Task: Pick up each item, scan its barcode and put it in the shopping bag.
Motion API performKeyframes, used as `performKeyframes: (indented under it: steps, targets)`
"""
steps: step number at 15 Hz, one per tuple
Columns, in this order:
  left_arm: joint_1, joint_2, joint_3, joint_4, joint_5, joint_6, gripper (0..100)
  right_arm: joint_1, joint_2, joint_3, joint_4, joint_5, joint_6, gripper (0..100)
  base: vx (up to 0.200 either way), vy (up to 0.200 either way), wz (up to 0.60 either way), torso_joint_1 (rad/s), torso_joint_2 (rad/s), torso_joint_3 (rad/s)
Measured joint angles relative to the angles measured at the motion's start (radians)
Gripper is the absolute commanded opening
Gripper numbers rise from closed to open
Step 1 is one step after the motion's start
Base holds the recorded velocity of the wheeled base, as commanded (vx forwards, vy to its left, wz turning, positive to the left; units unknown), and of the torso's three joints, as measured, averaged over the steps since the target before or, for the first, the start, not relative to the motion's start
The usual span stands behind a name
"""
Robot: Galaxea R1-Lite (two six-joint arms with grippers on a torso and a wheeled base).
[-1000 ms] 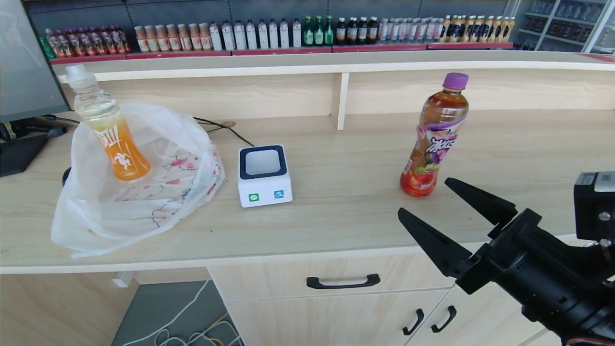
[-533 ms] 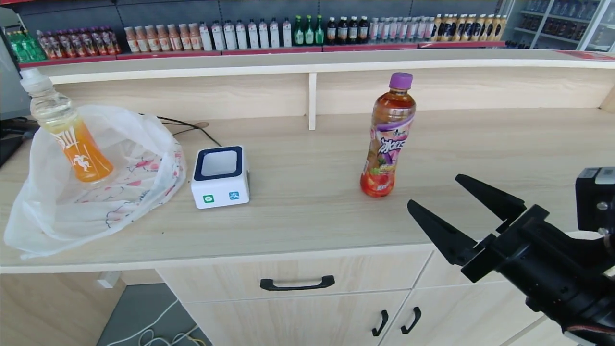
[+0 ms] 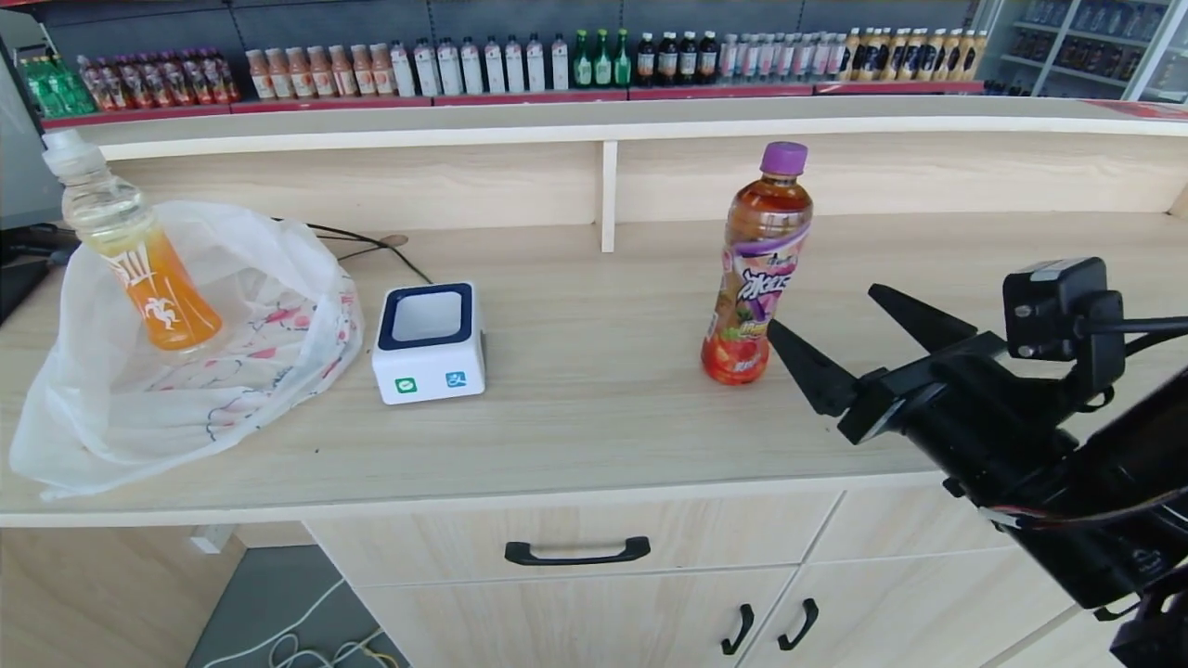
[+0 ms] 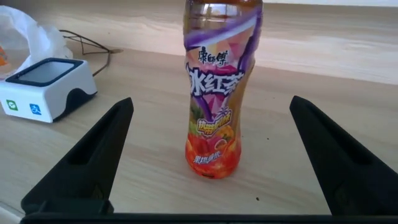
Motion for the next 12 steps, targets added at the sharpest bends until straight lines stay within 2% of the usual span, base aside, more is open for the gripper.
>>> performKeyframes:
  steps: [5,12]
  targets:
    - [0.0,0.0,0.0,0.0,0.0,0.0,100,-0.041,0.098,-0.086,0.039,0.001,0.0,100,0.0,0.0,0.0,0.0,0.0,0.0]
    - [0.0,0.0,0.0,0.0,0.0,0.0,100,-0.053,0.154,-0.295,0.216,0.003,0.002,100,0.0,0.0,0.0,0.0,0.0,0.0]
